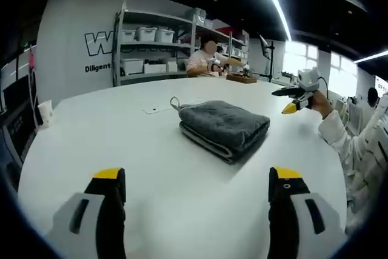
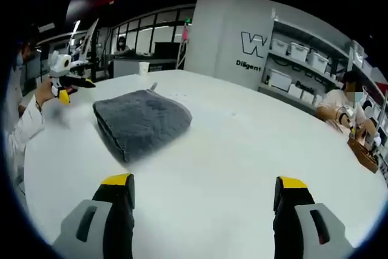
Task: Open the folded towel by lifting each exposed corner and separating the folded layers until the towel lies flat within the target outline without major curled edges
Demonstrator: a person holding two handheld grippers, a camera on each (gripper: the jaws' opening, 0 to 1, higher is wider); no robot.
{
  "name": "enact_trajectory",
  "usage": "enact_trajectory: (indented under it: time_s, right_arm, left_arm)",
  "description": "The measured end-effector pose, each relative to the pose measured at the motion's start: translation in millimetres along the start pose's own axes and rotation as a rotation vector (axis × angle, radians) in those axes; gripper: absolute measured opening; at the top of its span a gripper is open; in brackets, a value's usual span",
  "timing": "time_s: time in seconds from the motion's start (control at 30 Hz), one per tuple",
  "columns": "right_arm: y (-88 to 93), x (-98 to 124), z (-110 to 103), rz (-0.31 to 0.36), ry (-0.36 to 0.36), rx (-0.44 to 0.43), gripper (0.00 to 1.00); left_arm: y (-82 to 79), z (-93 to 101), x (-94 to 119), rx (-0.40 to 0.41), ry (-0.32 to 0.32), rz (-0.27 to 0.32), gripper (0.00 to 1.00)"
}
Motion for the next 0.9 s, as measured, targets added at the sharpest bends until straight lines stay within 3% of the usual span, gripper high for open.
enact_trajectory:
  time_s: [0.5, 0.9]
  right_arm:
    - [-2.8, 4, 1, 0.005, 0.008, 0.009, 0.96]
    - [-28.0, 22, -4, 0.049, 0.022, 0.058, 0.95]
  left_arm:
    - [-2.9, 2.1, 3, 0.004, -0.003, 0.030, 0.96]
    - [-5.6, 2.3, 5, -0.007, -0.003, 0.033, 0.95]
Point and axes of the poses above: the point that each gripper's makers call its tool centre point, and the gripper's own axes: x roughly backward along the fingers, z roughly to its right, y roughly out of its underside, the point moved 10 cm from there along x, roughly backward along the fingers, and after that the axes turned 7 degrees about y, right-handed, at the moved point
